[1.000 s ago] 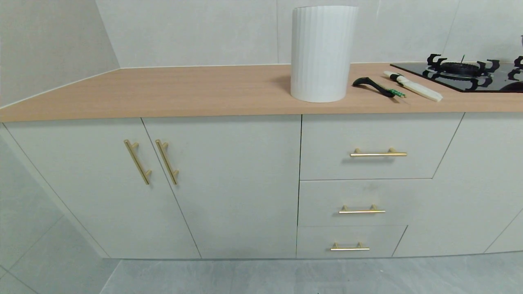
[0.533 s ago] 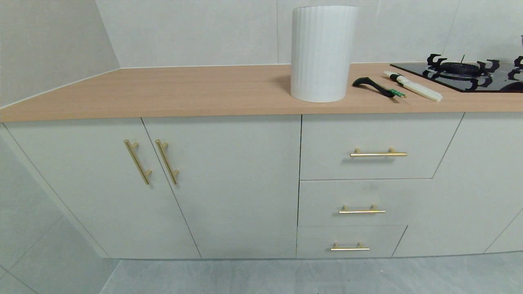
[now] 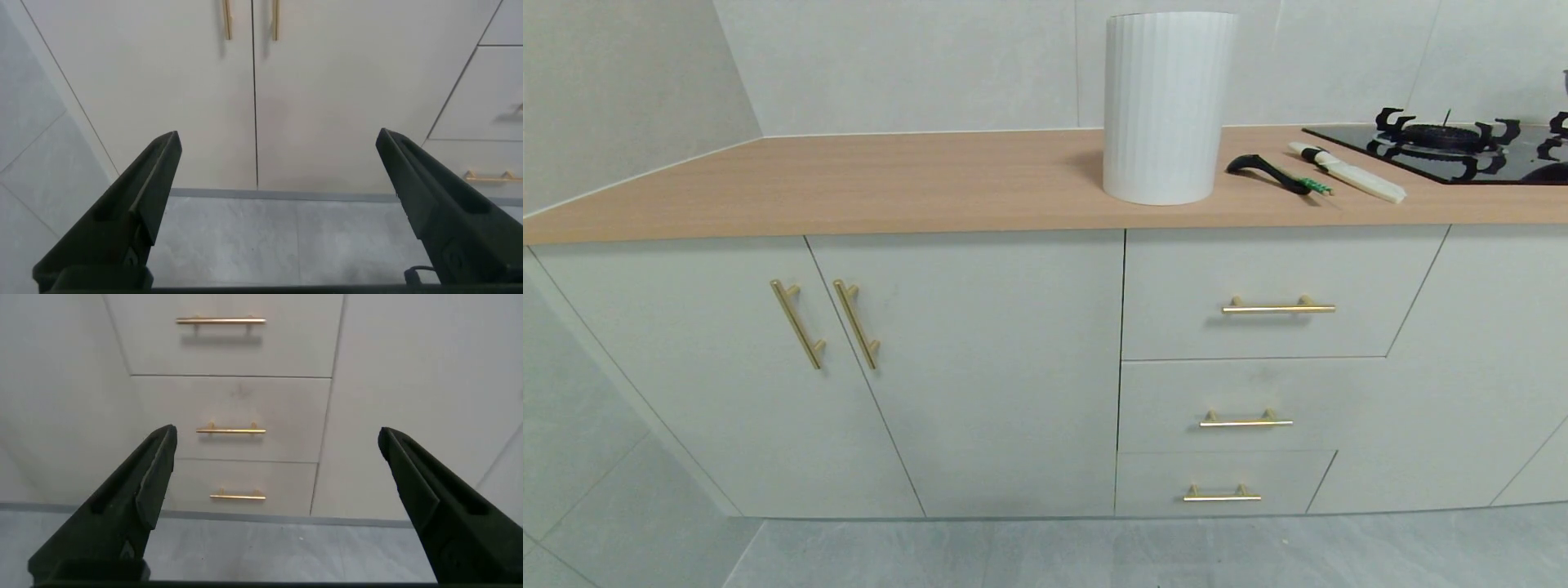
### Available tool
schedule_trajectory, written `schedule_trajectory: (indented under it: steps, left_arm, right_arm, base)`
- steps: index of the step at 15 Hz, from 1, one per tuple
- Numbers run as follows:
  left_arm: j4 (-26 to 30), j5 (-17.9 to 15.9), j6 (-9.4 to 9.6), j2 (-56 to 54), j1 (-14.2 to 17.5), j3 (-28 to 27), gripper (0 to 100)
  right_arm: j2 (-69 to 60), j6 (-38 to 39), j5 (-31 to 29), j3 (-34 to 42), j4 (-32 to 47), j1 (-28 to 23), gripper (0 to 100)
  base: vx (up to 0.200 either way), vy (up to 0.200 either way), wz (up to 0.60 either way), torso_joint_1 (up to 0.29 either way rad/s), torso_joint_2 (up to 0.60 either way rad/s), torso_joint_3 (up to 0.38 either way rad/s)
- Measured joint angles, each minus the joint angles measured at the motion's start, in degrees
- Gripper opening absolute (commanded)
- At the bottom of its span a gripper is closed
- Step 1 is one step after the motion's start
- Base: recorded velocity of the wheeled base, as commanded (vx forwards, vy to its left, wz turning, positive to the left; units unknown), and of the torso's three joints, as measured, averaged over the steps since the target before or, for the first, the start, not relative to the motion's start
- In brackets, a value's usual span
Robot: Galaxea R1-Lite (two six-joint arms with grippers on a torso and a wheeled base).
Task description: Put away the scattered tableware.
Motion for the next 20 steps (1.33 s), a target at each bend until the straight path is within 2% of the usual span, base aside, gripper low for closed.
schedule_trajectory:
  steps: [3,10,12,17,20]
  left_arm:
    - [0.0,0.0,-0.02,0.0,0.0,0.0,100]
    - [0.0,0.0,-0.02,0.0,0.0,0.0,100]
    - [0.0,0.0,-0.02,0.0,0.0,0.0,100]
    - [0.0,0.0,-0.02,0.0,0.0,0.0,100]
    - [0.0,0.0,0.0,0.0,0.0,0.0,100]
  right_arm:
    - [11.5,-0.3,2.8,-4.0,0.6,1.6,100]
    - [52.7,-1.3,4.0,-20.6,-1.7,4.5,100]
    - [65.1,-1.5,4.1,-23.6,-6.4,5.1,100]
    - [93.6,-1.5,2.8,-27.8,-27.4,6.1,100]
    - [106.1,-1.5,0.3,-29.2,-38.2,6.4,100]
  base:
    - [0.0,0.0,0.0,0.0,0.0,0.0]
    - [0.0,0.0,0.0,0.0,0.0,0.0]
    - [0.0,0.0,0.0,0.0,0.0,0.0]
    - [0.0,0.0,0.0,0.0,0.0,0.0]
    - [0.0,0.0,0.0,0.0,0.0,0.0]
